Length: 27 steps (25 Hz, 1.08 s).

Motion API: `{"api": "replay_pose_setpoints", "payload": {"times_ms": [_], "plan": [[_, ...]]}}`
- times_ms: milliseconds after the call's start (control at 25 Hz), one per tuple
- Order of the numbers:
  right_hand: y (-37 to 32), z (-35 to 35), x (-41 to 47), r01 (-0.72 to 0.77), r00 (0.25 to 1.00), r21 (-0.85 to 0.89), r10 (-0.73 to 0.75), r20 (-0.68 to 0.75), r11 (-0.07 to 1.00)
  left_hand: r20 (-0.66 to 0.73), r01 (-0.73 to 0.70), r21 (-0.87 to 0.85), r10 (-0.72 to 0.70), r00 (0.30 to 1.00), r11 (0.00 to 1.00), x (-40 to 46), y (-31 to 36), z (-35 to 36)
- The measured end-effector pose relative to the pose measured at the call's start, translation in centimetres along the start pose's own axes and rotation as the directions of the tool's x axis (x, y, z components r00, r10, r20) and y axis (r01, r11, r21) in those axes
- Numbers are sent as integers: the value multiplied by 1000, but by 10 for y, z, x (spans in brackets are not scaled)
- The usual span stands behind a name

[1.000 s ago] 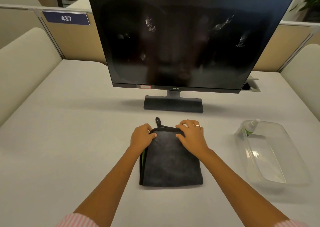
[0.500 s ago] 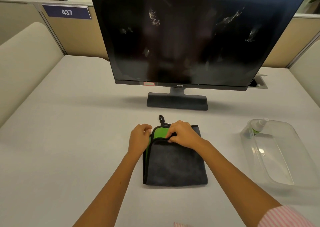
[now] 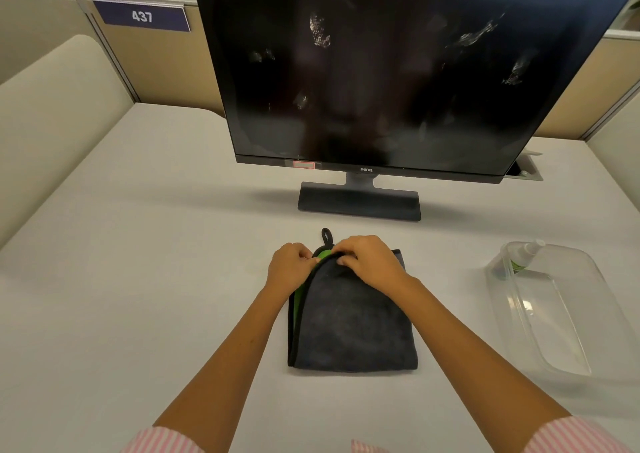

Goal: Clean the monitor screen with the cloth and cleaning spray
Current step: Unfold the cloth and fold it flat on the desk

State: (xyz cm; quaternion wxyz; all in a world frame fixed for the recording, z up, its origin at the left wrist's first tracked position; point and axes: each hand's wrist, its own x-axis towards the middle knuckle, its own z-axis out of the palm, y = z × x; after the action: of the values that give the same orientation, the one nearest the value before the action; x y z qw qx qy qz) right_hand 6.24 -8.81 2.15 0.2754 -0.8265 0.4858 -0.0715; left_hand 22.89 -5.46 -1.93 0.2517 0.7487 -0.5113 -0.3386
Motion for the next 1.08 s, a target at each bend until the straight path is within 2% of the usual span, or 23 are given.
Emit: {"api": "replay_pose_setpoints", "payload": {"times_ms": [80,160,240,360,440,520,640,720,800,880,1000,1080], "plan": [[-4,4,8,-33,999,-29,32,-40,999,32,18,-182,-12,999,983,-3,0,-2],[-7,6,11,-12,1000,-25,11,-19,1000,128,33,-373,16,992,927,-9,-1,-7],[-8,4,12,24,1000,-30,-24,11,999,185,24,-459,68,980,888,-15,-2,-12],[-6,-9,1,77,997,-19,-77,-14,997,139,-5,-476,80,987,880,-15,-3,-17],[-1,-21,-14,120,992,17,-119,-50,993,42,-24,-282,38,998,959,-9,-7,-16],[5,-33,-30,139,986,38,-135,-96,990,8,-20,37,19,1000,999,-6,-10,-10],[9,-44,-47,124,978,16,-120,-172,992,26,2,395,-13,1000,919,-6,-1,7],[10,-49,-55,105,972,-3,-103,-213,994,65,17,466,-54,996,884,-5,6,15],[10,-54,-62,95,958,-6,-93,-270,995,111,19,385,-67,992,923,-5,8,16],[10,-62,-69,103,935,3,-96,-341,995,82,-13,273,-10,997,962,-8,5,6],[12,-75,-77,152,865,12,-128,-485,988,-112,-45,63,52,992,997,-15,-6,-23],[19,-80,-82,166,813,-17,-146,-563,986,-251,-51,-71,31,968,996,-20,-18,-46]]}}
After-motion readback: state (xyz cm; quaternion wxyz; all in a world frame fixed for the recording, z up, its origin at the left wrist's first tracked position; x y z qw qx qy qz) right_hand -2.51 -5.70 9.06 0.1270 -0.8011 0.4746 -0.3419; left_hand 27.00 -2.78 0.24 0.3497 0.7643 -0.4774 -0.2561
